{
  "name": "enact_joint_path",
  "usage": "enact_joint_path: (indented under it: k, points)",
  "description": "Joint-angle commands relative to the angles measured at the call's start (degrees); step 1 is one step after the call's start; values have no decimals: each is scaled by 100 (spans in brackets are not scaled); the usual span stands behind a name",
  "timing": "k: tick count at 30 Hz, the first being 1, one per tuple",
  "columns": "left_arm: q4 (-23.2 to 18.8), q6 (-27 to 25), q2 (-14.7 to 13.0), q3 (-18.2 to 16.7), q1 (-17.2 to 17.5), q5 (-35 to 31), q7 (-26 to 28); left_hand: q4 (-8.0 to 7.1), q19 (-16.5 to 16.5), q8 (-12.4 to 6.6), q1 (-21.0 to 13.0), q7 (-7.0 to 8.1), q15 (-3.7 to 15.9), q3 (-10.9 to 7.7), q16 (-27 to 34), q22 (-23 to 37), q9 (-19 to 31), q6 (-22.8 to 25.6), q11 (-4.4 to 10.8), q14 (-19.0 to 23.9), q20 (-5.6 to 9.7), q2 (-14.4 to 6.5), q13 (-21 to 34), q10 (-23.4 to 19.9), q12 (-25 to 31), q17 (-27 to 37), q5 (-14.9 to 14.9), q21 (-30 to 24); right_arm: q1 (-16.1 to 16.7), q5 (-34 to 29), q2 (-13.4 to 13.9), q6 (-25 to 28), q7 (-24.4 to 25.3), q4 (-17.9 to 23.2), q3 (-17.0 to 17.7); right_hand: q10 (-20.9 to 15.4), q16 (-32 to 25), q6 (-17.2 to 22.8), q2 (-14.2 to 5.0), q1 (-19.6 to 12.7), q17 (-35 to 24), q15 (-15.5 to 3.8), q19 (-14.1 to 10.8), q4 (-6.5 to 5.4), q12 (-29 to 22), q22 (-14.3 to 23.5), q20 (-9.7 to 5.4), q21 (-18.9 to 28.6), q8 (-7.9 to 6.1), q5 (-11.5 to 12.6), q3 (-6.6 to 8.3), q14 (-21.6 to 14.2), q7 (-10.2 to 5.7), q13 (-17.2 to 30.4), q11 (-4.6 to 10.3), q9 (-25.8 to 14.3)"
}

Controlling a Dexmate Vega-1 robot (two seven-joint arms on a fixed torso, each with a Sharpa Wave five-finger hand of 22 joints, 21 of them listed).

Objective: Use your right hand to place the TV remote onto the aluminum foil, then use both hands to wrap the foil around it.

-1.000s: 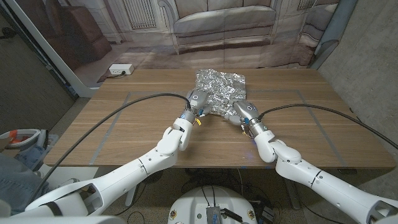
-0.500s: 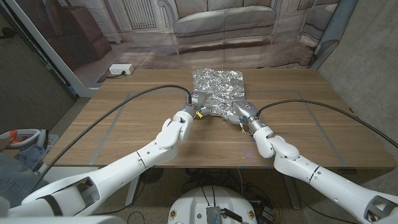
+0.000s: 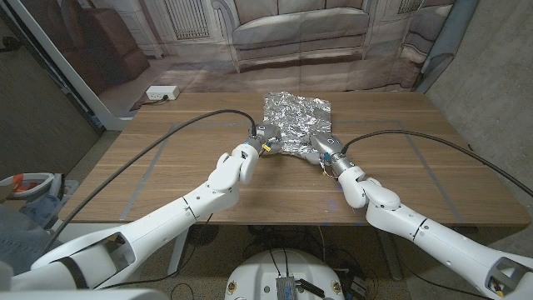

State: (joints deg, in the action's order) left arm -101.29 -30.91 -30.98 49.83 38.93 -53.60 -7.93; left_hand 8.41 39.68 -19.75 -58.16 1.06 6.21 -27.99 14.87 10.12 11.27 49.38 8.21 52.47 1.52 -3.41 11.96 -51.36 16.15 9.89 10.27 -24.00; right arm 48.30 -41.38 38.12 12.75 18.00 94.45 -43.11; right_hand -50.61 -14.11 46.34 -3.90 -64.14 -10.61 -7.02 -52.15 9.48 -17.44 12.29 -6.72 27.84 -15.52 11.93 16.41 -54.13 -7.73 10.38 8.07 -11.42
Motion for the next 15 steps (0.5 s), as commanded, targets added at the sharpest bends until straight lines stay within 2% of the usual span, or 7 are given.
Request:
enact_joint_path:
  k: [1, 2, 3, 5, 10, 15]
  points:
    - [396, 23, 302, -406, -226, 967, -634, -34, 664, -129, -215, -149, 411, -235, 34, 5, 47, 560, 5, 975, 172, -214, 61, -853, 123, 4, -38, -188, -412, 498, 87, -517, -813, -177, -3, -659, -143, 620, -95, -621, -87, -684, -424, 20, -47, 110, -564, 446, -82, -143, 45, -789, -115, 25, 94, -72]
    - [397, 10, 318, -446, -242, 1049, -702, -54, 789, -111, -213, -214, 428, -258, 68, 10, 49, 554, -17, 1184, 202, -257, 99, -1004, 170, 16, -37, -232, -477, 586, 108, -541, -1002, -163, 14, -844, -183, 755, -123, -717, -101, -685, -512, -1, -68, 150, -567, 577, -98, -165, 14, -954, -108, 37, 101, -92]
    - [400, 6, 327, -488, -276, 1156, -822, -50, 886, -96, -214, -261, 432, -275, 76, 10, 50, 558, 28, 1336, 231, -253, 129, -1100, 197, 12, -40, -263, -537, 691, 123, -569, -1182, -154, 39, -963, -209, 878, -164, -789, -101, -680, -596, -20, -74, 189, -572, 706, -112, -184, -9, -1107, -111, 48, 103, -108]
    - [414, -8, 340, -551, -373, 1348, -1093, -45, 1055, -58, -233, -308, 458, -319, 70, 14, 53, 542, 5, 1525, 250, -276, 176, -1225, 240, 7, -39, -323, -674, 933, 154, -570, -1638, -120, 98, -1283, -252, 1090, -218, -853, -95, -671, -739, -62, -121, 254, -571, 950, -137, -198, -69, -1406, -109, 65, 85, -136]
    - [572, -22, 441, -752, -682, 1927, -1779, -47, 1286, 1, -229, -375, 459, -360, 54, 17, 61, 525, 34, 1765, 293, -275, 251, -1366, 302, 6, -44, -406, -997, 1400, 198, -482, -2617, -71, 214, -1354, -258, 1147, -259, -860, -88, -662, -779, -85, -111, 275, -572, 1046, -134, -195, -85, -1520, -67, 64, 57, -148]
    - [1197, -16, 674, -877, -1281, 2595, -2691, -54, 1404, 32, -212, -383, 463, -375, 41, 16, 65, 527, 72, 1875, 266, -264, 290, -1402, 322, 7, -47, -448, -1315, 1904, 120, -96, -3635, -109, 330, -1364, -242, 1159, -295, -810, -76, -637, -767, -130, -90, 278, -564, 1085, -119, -195, -101, -1560, -25, 60, 3, -153]
